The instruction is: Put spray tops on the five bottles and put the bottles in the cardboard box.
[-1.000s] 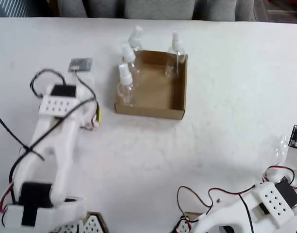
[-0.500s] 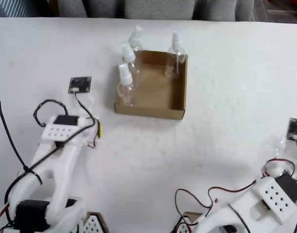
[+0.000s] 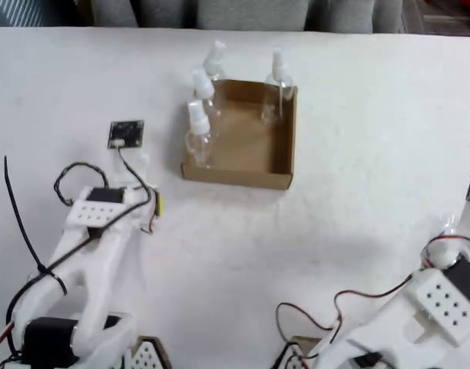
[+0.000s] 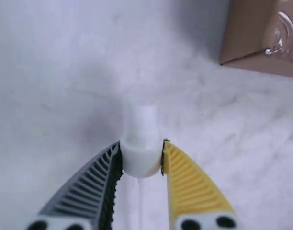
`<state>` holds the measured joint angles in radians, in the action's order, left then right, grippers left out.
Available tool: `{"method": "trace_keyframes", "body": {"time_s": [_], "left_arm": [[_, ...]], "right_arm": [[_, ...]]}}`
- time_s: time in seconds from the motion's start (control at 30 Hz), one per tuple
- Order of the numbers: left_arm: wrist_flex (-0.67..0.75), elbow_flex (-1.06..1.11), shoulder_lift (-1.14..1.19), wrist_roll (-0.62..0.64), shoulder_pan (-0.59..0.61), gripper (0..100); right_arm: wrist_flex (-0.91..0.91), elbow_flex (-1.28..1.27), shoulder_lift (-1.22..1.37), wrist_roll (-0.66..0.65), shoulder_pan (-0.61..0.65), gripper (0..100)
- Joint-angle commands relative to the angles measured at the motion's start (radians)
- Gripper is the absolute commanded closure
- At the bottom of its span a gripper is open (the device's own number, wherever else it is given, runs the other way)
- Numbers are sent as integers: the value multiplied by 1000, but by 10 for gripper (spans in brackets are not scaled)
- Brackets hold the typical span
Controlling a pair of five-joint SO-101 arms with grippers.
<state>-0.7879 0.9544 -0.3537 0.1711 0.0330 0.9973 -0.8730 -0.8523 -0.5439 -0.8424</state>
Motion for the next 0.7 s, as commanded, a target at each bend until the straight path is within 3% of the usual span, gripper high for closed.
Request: {"method": "trace_keyframes", "body": {"time_s": [0.0, 0.3, 0.67], "left_arm": [[25, -5, -41, 5, -1, 980], [25, -5, -41, 5, -1, 980], [25, -3, -41, 5, -1, 980]], "right_arm": [[45, 169, 162, 11, 4, 937], [268, 583, 636, 6, -2, 886], [263, 661, 797, -97, 10, 813]]}}
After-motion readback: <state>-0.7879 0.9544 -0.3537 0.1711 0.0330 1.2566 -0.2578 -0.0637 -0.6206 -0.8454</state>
